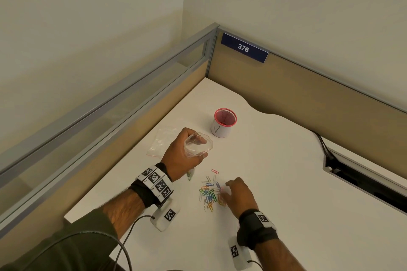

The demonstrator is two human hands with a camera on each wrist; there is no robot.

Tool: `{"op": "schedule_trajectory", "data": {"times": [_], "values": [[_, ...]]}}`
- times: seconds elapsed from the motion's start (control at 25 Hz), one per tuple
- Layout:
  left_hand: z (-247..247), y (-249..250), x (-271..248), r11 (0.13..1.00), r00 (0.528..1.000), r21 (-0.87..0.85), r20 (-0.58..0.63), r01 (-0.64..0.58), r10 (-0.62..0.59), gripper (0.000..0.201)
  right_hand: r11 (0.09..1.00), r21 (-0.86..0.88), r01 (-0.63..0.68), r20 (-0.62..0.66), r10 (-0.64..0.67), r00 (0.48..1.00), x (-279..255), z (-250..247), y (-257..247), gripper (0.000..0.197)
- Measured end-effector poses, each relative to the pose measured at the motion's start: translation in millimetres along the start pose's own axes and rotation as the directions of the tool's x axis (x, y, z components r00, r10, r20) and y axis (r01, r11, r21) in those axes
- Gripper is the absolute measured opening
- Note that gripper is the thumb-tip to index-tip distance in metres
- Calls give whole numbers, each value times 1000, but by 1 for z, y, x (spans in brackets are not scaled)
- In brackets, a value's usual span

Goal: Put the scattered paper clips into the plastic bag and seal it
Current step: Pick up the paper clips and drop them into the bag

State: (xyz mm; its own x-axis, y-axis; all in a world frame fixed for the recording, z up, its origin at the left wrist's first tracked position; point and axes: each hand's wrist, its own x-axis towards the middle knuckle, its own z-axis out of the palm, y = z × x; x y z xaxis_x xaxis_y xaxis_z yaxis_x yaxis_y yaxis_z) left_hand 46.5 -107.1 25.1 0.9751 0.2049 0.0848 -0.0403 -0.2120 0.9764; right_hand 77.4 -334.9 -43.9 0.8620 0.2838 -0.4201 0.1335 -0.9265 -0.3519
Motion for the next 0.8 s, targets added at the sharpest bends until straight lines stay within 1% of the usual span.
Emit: {"op": "schedule_trajectory", "data": {"times": [0.12,0.16,0.24,0.32,0.44,0.52,0.68,0.8], "values": [[-1,-2,1,1000,1000,-10,-3,7,-7,43,996,-91,-22,52,27,998,-12,4,4,67],[-1,-3,2,1000,1000,-16,-5,9,-9,44,994,-106,-19,62,26,998,-14,10,1,71],[1,-3,2,1000,1000,-19,-8,10,-10,45,996,-91,-12,48,16,999,-15,21,-10,75],[4,-1,1,1000,1000,-18,-3,8,-9,46,998,-69,-16,7,17,1000,-11,28,-20,69],[4,-1,1,1000,1000,-28,1,11,-11,48,995,-99,6,-37,-10,999,-6,29,-30,41],[2,-2,2,1000,1000,-15,-3,14,-14,46,990,-137,26,-49,-33,998,-1,27,-32,29],[2,1,4,1000,1000,-5,-13,8,-8,43,984,-165,63,-41,-71,997,10,18,-34,26],[2,1,5,1000,1000,-1,-10,13,-13,44,986,-156,59,-49,-67,997,20,11,-31,24]]}}
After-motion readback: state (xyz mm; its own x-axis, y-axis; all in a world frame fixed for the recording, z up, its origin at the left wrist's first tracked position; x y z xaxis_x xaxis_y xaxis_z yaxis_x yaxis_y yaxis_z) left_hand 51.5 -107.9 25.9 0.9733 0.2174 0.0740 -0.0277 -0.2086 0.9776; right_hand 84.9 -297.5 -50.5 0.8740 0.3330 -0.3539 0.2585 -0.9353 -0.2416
